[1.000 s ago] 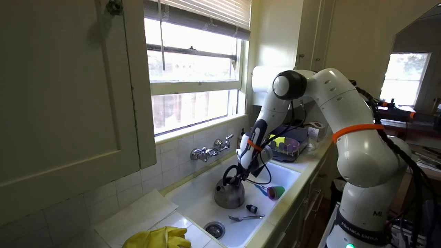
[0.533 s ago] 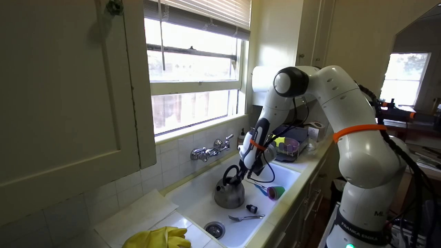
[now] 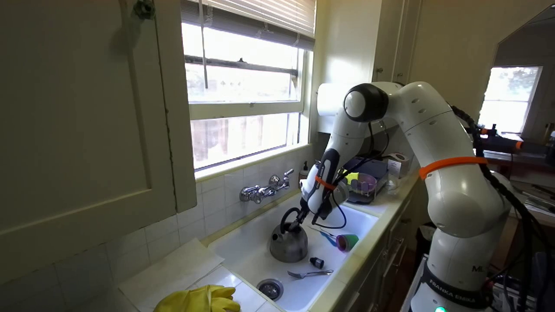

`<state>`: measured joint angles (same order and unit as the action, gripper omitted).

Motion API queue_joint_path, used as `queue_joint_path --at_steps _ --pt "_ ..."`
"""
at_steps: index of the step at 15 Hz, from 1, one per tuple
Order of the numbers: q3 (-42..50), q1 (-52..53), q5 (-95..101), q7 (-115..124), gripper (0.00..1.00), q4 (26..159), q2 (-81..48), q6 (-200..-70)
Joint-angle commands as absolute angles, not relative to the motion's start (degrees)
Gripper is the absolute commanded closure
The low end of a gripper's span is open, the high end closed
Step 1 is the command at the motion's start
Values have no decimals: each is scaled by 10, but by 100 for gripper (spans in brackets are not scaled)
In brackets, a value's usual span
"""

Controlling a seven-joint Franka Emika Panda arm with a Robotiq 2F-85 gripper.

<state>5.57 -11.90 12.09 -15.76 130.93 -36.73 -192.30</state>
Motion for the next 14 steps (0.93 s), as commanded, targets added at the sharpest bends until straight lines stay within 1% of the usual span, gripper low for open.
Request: queue_joint_path --at_steps 1,14 --pt "63 -111 122 -148 100 1314 -374 -1956" --pt "57 -105 117 -139 100 1279 -421 -2003"
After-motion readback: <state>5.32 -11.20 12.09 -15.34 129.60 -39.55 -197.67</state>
